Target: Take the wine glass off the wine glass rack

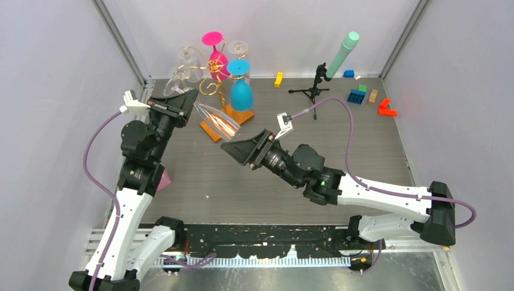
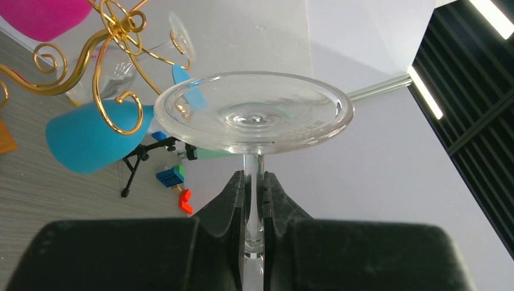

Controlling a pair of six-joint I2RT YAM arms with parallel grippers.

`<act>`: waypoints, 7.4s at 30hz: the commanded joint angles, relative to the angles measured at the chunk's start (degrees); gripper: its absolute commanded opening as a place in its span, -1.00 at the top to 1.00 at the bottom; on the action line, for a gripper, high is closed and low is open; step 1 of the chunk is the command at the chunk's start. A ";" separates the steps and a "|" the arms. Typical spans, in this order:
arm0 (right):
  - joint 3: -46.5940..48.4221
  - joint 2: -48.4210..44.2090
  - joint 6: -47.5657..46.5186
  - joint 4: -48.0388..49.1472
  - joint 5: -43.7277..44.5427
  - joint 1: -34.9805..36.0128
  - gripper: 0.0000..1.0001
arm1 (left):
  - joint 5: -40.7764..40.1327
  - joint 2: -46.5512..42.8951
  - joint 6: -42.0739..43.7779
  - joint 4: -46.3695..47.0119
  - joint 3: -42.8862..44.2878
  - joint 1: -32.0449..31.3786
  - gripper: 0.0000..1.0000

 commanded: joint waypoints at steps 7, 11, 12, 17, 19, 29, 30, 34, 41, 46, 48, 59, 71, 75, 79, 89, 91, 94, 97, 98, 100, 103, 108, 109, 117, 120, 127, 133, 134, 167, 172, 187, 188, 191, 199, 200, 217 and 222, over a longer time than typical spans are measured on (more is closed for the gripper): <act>4.40 -2.71 -7.28 -2.76 12.50 0.55 -0.20 | -0.85 0.20 -2.31 1.81 0.39 -0.05 1.00; 5.94 -1.47 -9.46 -1.95 12.81 0.55 -0.14 | -0.80 0.13 -3.58 3.00 -0.62 -0.05 1.00; 6.90 -1.12 -10.21 -1.96 12.67 0.55 -0.13 | -0.83 0.07 -3.67 3.17 -0.74 -0.08 1.00; 9.47 1.73 -11.82 -1.07 12.34 0.47 -0.09 | -0.65 -0.75 -4.72 3.35 -1.51 -0.04 1.00; 10.20 2.68 -11.92 -0.19 12.28 0.35 -0.07 | -0.63 -1.26 -5.43 3.36 -1.99 -0.03 1.00; 13.46 6.15 -6.93 -1.24 10.73 -0.48 0.16 | -1.15 -3.55 -6.84 4.51 -3.22 -0.08 1.00; 13.38 6.45 -6.41 -1.01 10.55 -0.74 0.19 | -1.22 -3.82 -7.11 4.74 -3.48 -0.04 1.00; 12.39 7.14 -3.73 1.14 10.22 -1.05 0.36 | -1.51 -4.62 -8.03 4.76 -4.15 -0.12 1.00; 11.28 8.13 2.04 2.94 9.31 -2.59 0.47 | -0.90 -5.19 -8.50 5.79 -5.00 -0.03 1.00; 9.53 7.92 7.32 4.00 7.93 -5.04 0.89 | -0.79 -5.64 -8.52 6.75 -6.00 -0.03 0.89; 9.08 7.56 7.61 3.81 8.13 -5.51 0.98 | -0.80 -5.79 -8.20 7.03 -6.14 -0.04 0.73; 7.01 4.19 3.80 4.13 9.88 -7.02 0.99 | 6.22 -6.47 5.91 0.91 -1.02 -0.05 -0.34; 9.10 -3.78 -0.69 -11.69 -0.74 -10.35 0.99 | 20.45 -17.15 29.53 4.11 -3.64 -0.03 -0.88; 12.90 -6.32 -7.01 -27.11 -7.34 -11.83 0.99 | 22.55 -21.54 39.31 -0.48 -2.26 -0.03 -0.99; 23.30 -4.90 -15.72 -50.99 -12.00 -12.06 1.00 | 23.79 -21.61 44.91 -6.96 0.38 -0.04 -0.99; 35.27 1.01 -25.96 -82.19 0.39 -17.74 0.99 | 23.97 -19.27 47.61 -13.05 1.18 -0.07 -0.99; 36.68 2.70 -27.20 -85.52 2.00 -21.25 0.99 | 24.43 -18.78 48.20 -14.53 1.30 -0.06 -0.99; 37.83 5.60 -29.89 -88.02 2.48 -26.29 0.99 | 27.16 -17.93 49.59 -16.26 1.37 -0.03 -0.99; 39.20 10.29 -32.46 -89.16 1.05 -30.97 0.99 | 26.48 -17.76 51.35 -19.09 1.42 -0.05 -0.99; 39.53 11.22 -32.93 -89.18 0.52 -31.60 0.99 | 25.73 -17.84 52.06 -20.14 1.50 -0.04 -0.99; 40.67 14.30 -34.08 -89.32 -1.13 -33.12 0.99 | 24.43 -17.98 53.43 -21.94 1.48 -0.08 -0.99; 43.10 19.48 -35.05 -89.35 -3.32 -34.58 0.99 | 23.34 -18.27 54.90 -23.78 1.36 -0.03 -0.99; 47.77 26.58 -35.80 -89.53 -7.22 -35.46 0.99 | 22.31 -19.15 56.82 -25.52 0.39 -0.25 -0.99; 48.42 27.28 -36.10 -89.59 -7.39 -35.52 0.99 | 22.15 -18.86 57.01 -25.55 0.19 -0.36 -0.99; 54.11 35.65 -37.71 -91.12 -8.50 -37.67 0.99 | 21.38 -15.51 57.40 -25.55 0.74 -0.47 -0.99; 55.80 37.74 -38.11 -91.89 -8.91 -38.73 0.99 | 20.93 -14.63 57.53 -25.87 1.21 -0.48 -0.99; 58.12 42.00 -38.95 -93.31 -9.80 -40.46 0.99 | 19.78 -12.52 58.82 -28.07 2.57 -0.47 -0.99; 60.79 44.69 -39.75 -94.36 -9.81 -40.95 0.74 | 18.29 -11.48 59.83 -29.43 3.50 -0.47 -0.99; 61.09 45.16 -39.82 -94.38 -9.78 -40.96 0.68 | 18.15 -11.30 59.98 -29.56 3.68 -0.47 -0.99; 62.53 36.98 -39.52 -91.14 -13.06 -41.37 -0.02 | 15.90 -9.12 61.71 -31.64 6.31 -0.47 -0.99; 63.46 34.98 -39.29 -91.21 -12.95 -41.37 -0.02 | 15.76 -8.56 61.48 -31.14 6.50 -0.47 -0.99; 40.07 12.12 -26.14 -62.52 -26.38 -41.29 -0.05 | 10.03 5.28 51.00 -32.99 19.74 -0.35 -0.99; 38.51 9.53 -25.02 -60.79 -28.63 -41.28 -0.05 | 9.34 6.98 50.72 -33.70 21.65 -0.19 -0.99; 31.15 4.77 -20.14 -54.08 -32.24 -41.28 -0.05 | 8.49 12.08 49.60 -35.06 27.50 1.22 -0.99; 19.26 -7.98 -12.99 -48.51 -33.78 -41.28 -0.06 | 7.47 22.44 43.49 -37.67 36.83 13.89 -0.99; 18.61 -8.77 -12.74 -48.51 -33.78 -41.28 -0.06 | 7.76 23.11 42.46 -37.24 36.75 15.78 -0.99; 11.10 -20.41 -11.53 -50.62 -34.46 -41.28 -0.07 | 22.79 32.69 25.53 -23.37 33.44 25.08 -0.82; 11.48 -21.46 -11.84 -51.96 -34.91 -41.28 -0.07 | 24.57 36.11 21.32 -19.97 31.65 25.10 -0.67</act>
